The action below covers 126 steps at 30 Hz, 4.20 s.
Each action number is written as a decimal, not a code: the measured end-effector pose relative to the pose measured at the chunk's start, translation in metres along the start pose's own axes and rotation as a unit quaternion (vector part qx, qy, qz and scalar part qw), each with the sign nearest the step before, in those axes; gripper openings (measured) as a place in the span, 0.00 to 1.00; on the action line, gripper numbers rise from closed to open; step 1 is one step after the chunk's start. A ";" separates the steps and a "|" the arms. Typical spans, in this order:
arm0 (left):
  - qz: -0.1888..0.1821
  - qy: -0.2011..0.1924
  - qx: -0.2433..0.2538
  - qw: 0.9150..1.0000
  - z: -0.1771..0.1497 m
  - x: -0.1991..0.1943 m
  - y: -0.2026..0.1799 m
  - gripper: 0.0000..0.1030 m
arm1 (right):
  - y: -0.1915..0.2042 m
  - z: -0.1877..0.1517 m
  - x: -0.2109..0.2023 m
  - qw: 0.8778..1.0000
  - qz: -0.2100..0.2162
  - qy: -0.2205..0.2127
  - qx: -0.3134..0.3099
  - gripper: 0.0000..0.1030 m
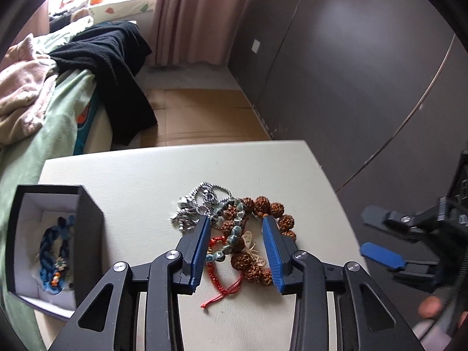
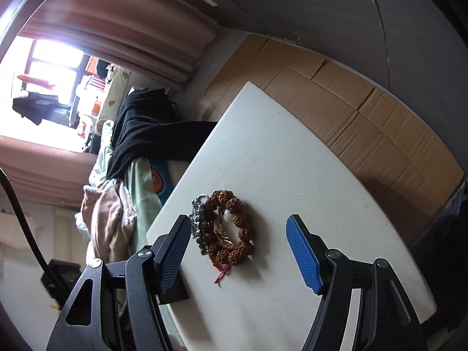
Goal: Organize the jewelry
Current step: 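Grasp the grey beaded bracelet with the left tool while the right tool grasps the rudraksha bracelet, then carry the grey beaded bracelet into the box and open the left tool, then lower the brown rudraksha bracelet into the box and open the right tool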
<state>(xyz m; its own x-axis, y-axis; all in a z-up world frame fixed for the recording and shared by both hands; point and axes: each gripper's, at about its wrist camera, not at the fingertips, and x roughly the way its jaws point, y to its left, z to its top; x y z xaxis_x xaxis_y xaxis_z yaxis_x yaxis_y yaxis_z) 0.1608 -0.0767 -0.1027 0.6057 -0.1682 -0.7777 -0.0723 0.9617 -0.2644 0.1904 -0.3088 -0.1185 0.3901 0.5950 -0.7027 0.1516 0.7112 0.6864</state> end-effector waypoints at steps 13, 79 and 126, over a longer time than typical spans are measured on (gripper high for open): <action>0.020 0.038 0.019 0.999 -0.010 0.035 0.001 0.13 | 0.005 -0.003 0.014 1.000 -0.003 0.018 -0.006 0.67; 0.005 -0.181 -0.203 0.962 -0.008 -0.154 0.161 0.78 | 0.119 -0.057 0.031 0.973 0.117 -0.017 -0.197 0.19; 0.013 -0.147 -0.183 0.972 -0.009 -0.137 0.141 0.78 | 0.122 -0.063 0.024 0.975 0.088 -0.012 -0.202 0.72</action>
<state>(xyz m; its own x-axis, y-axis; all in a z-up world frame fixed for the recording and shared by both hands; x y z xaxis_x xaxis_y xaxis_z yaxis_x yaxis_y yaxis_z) 0.0603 0.0806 -0.0383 0.7958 -0.0242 -0.6051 -0.3354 0.8143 -0.4737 0.1612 -0.1841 -0.0633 0.4000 0.7158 -0.5724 -0.2873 0.6910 0.6633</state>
